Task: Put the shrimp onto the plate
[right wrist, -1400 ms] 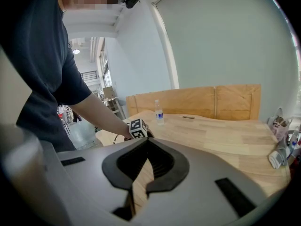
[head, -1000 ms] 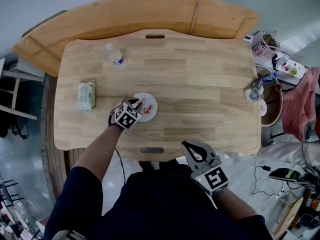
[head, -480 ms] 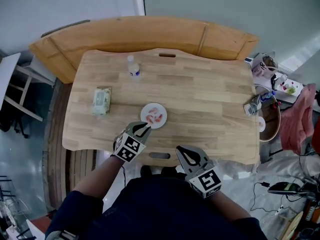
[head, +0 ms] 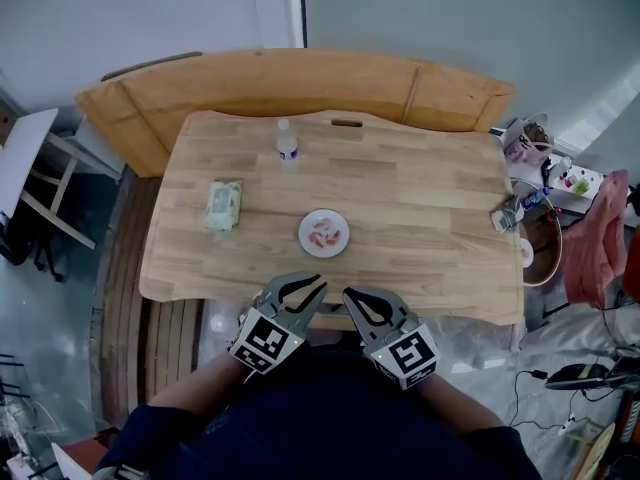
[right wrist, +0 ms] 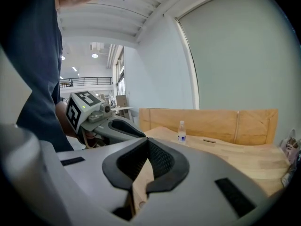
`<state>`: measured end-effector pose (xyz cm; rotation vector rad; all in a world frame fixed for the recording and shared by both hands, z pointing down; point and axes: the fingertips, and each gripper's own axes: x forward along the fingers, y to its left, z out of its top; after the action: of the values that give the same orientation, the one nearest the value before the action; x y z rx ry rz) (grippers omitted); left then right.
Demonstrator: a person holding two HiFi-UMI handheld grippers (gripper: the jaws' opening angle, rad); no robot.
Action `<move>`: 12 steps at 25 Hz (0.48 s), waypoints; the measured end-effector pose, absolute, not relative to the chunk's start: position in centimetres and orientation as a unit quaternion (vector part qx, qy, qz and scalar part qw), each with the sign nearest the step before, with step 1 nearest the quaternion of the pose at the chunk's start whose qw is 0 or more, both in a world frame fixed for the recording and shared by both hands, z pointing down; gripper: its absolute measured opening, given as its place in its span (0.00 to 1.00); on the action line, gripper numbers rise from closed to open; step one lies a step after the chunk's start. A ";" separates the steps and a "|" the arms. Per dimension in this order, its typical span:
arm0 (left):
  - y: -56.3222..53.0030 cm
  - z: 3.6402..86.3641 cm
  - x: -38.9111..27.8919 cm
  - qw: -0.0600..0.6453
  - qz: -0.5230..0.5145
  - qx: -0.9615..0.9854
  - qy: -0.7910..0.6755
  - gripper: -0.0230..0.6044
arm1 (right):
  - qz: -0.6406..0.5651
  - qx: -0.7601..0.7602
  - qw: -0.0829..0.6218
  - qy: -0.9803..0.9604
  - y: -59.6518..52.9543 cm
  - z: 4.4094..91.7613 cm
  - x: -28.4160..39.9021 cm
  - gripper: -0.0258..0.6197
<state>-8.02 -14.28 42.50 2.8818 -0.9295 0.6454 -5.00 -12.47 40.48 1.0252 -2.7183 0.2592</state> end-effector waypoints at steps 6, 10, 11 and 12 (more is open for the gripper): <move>-11.1 40.1 -8.5 0.021 0.160 0.941 -0.299 0.05 | 0.074 0.356 0.099 -0.926 -11.0 39.8 -6.5 0.06; -9.9 40.7 -8.8 0.040 0.148 0.946 -0.285 0.05 | 0.073 0.360 0.097 -0.925 -10.4 39.8 -6.9 0.06; -9.7 40.8 -8.9 0.041 0.146 0.947 -0.283 0.05 | 0.073 0.360 0.097 -0.925 -10.3 39.8 -7.0 0.05; -9.6 40.7 -8.9 0.039 0.144 0.948 -0.281 0.05 | 0.072 0.360 0.096 -0.925 -10.1 39.8 -7.1 0.06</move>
<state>-8.88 -9.61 40.70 2.9064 -0.8608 0.4428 -7.09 -10.11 39.83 1.0652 -2.7410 0.2141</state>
